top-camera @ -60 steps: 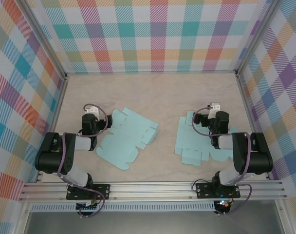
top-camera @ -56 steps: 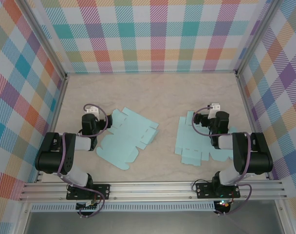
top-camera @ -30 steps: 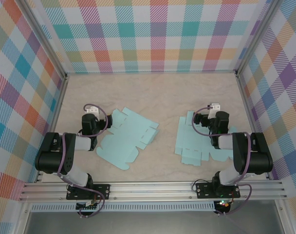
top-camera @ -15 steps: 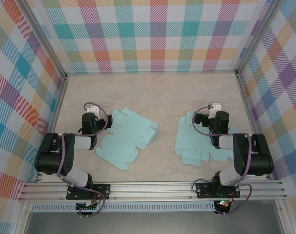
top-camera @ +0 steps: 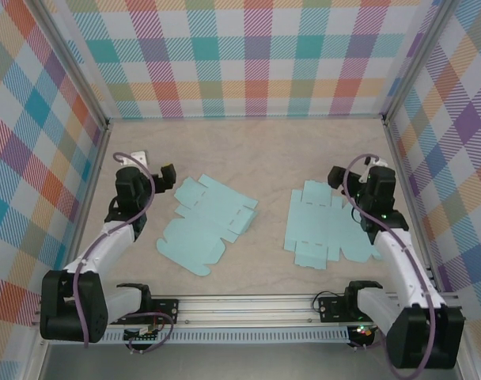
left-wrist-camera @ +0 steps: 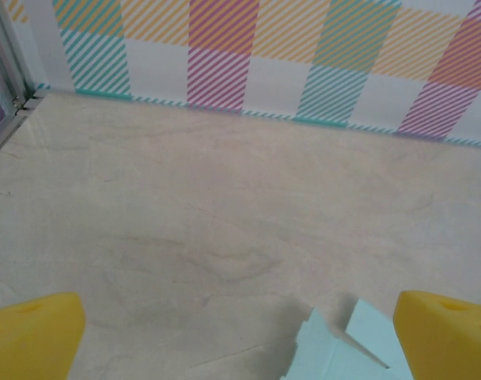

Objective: Fold the paper box

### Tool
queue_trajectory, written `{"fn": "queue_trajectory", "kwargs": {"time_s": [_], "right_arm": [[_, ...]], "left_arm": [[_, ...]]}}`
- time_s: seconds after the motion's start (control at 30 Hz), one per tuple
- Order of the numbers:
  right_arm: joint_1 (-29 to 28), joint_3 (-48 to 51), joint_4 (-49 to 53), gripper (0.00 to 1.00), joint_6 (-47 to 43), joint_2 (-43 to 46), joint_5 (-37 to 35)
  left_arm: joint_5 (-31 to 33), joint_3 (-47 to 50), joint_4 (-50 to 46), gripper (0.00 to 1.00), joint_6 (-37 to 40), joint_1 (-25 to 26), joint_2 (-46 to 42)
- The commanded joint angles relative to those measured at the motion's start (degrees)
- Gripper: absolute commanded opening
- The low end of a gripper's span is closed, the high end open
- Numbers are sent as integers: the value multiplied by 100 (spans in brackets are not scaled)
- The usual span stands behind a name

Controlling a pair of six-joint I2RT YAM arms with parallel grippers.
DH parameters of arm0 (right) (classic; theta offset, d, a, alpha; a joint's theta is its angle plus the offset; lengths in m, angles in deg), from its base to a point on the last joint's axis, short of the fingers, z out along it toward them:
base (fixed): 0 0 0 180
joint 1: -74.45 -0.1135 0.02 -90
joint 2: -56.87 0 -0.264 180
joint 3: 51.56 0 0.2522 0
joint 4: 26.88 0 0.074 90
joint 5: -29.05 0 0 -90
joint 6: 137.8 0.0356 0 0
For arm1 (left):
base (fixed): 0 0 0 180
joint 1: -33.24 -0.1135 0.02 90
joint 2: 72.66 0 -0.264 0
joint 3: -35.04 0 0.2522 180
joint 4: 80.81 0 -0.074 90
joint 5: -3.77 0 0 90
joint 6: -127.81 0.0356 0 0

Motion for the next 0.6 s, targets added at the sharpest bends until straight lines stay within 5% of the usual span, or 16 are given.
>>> {"fn": "queue_trajectory", "kwargs": {"time_s": [0.0,0.17,0.33,0.57], "right_arm": [[-230,-207,1813,100,1361,357,713],[-1461,-15,2066,100,2333,612,487],[-2830,-130,1617,100,2909,-308,348],[-3532,-594,662,100,3146,-1734,779]], "left_arm": [[-304,-44,-672,100,-729,47,-310],[-170,425,-387,100,-1443,209,-777],[18,347,-843,100,-1486,265,-1166],[2,355,-1073,100,-1552,267,-1394]]}}
